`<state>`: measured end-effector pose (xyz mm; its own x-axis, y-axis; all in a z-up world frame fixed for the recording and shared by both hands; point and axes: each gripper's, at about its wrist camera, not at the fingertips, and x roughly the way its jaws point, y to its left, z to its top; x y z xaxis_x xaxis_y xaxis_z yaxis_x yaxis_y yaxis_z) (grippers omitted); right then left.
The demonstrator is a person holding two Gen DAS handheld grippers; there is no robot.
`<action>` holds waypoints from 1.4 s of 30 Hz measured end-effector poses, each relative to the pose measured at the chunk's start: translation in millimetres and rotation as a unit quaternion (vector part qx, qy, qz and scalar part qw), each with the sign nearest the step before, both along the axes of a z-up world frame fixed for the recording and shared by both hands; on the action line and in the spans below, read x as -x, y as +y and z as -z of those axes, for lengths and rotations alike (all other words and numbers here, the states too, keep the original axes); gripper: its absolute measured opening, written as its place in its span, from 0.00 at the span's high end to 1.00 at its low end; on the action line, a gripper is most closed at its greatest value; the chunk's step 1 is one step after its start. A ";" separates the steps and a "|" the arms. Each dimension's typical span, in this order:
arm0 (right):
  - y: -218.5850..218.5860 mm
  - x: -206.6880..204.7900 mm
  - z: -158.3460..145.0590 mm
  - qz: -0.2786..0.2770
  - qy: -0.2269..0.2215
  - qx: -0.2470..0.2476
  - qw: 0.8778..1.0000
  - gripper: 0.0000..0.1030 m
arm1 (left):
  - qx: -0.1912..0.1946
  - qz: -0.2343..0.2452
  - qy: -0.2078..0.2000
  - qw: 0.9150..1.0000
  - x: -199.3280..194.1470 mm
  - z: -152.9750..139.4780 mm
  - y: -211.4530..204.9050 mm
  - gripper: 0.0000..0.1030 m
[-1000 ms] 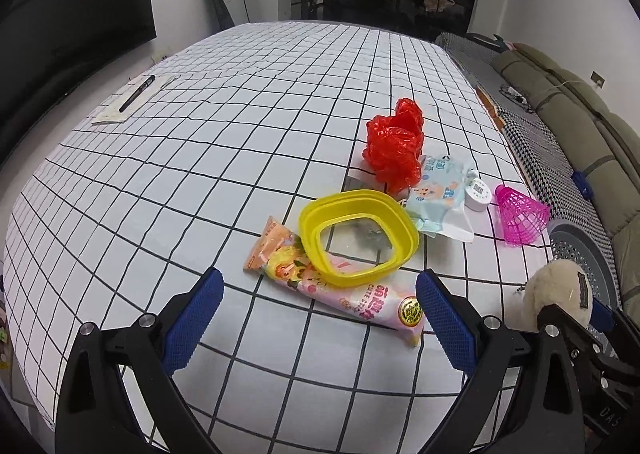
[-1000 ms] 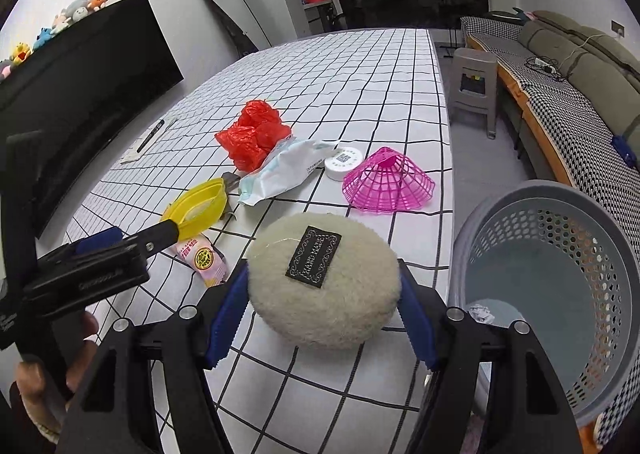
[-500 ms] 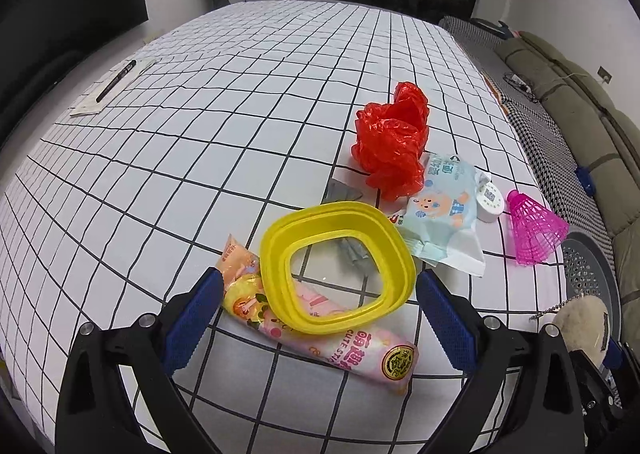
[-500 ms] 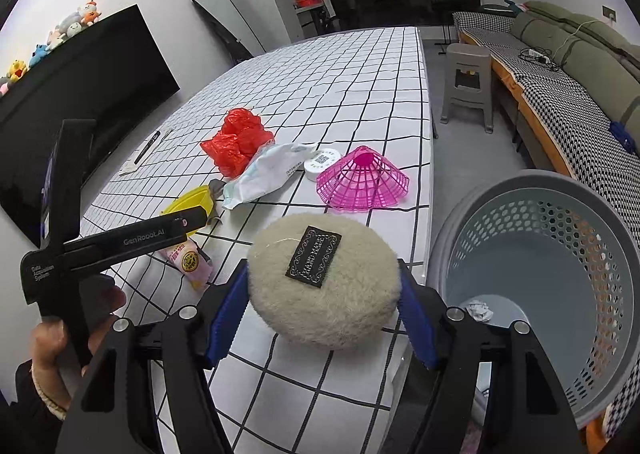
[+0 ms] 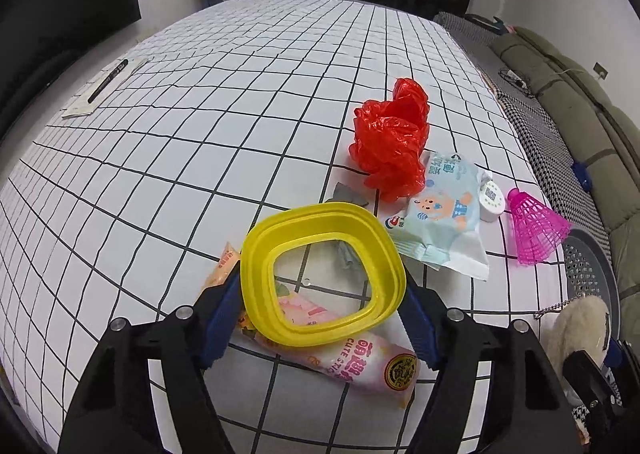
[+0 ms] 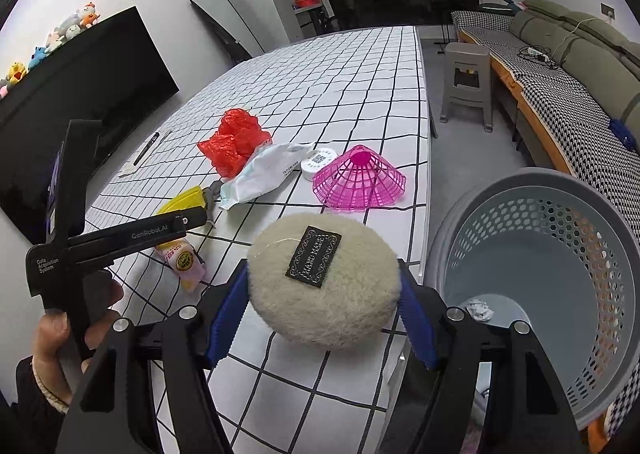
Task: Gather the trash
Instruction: 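Grasp the yellow plastic lid with the left gripper while the right holds the pad, then carry the yellow lid and beige pad over the grey basket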
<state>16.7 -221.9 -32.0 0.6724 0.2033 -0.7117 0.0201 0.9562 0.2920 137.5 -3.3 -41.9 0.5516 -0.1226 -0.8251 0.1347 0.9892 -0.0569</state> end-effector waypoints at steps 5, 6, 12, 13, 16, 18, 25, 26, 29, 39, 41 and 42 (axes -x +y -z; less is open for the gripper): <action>1.6 1.4 -1.7 0.001 -0.002 0.003 1.000 0.35 | -0.002 -0.006 -0.016 1.000 7.4 -9.4 5.9 0.33; 1.6 1.6 -1.9 0.001 -0.003 0.003 1.000 0.35 | -0.004 -0.006 -0.022 1.000 9.8 -12.4 6.9 0.33; -1.3 7.3 -4.9 0.008 -0.007 0.009 1.000 0.35 | -0.008 0.001 -0.054 0.999 31.1 -29.3 6.2 0.33; -2.6 9.4 -5.5 0.011 -0.007 0.010 1.000 0.35 | -0.008 0.004 -0.059 0.998 34.6 -32.1 4.9 0.33; -7.0 14.1 -6.3 0.019 -0.007 0.011 1.000 0.35 | 0.000 0.017 -0.068 0.998 48.2 -38.8 -1.5 0.33; -12.0 18.6 -7.3 0.027 -0.008 0.012 1.000 0.35 | 0.005 0.029 -0.071 0.997 57.3 -41.8 -9.7 0.33; -34.8 41.3 -10.4 0.060 -0.011 0.019 0.998 0.35 | 0.013 0.087 -0.080 0.993 86.4 -46.9 -49.2 0.33; -39.4 45.2 -10.3 0.066 -0.011 0.019 0.998 0.35 | 0.014 0.095 -0.080 0.992 89.9 -46.7 -55.2 0.33; -53.6 57.6 -9.1 0.084 -0.010 0.018 0.996 0.35 | 0.013 0.122 -0.081 0.989 101.7 -46.9 -76.6 0.33; -105.5 98.4 -3.8 0.143 -0.013 0.014 0.990 0.35 | -0.003 0.191 -0.073 0.979 127.0 -39.2 -141.7 0.33; -115.4 104.2 -1.9 0.151 -0.012 0.012 0.988 0.35 | -0.008 0.201 -0.070 0.977 128.9 -36.3 -152.8 0.33; -120.9 107.2 -1.2 0.156 -0.011 0.011 0.988 0.35 | -0.009 0.205 -0.068 0.976 129.9 -35.0 -157.8 0.33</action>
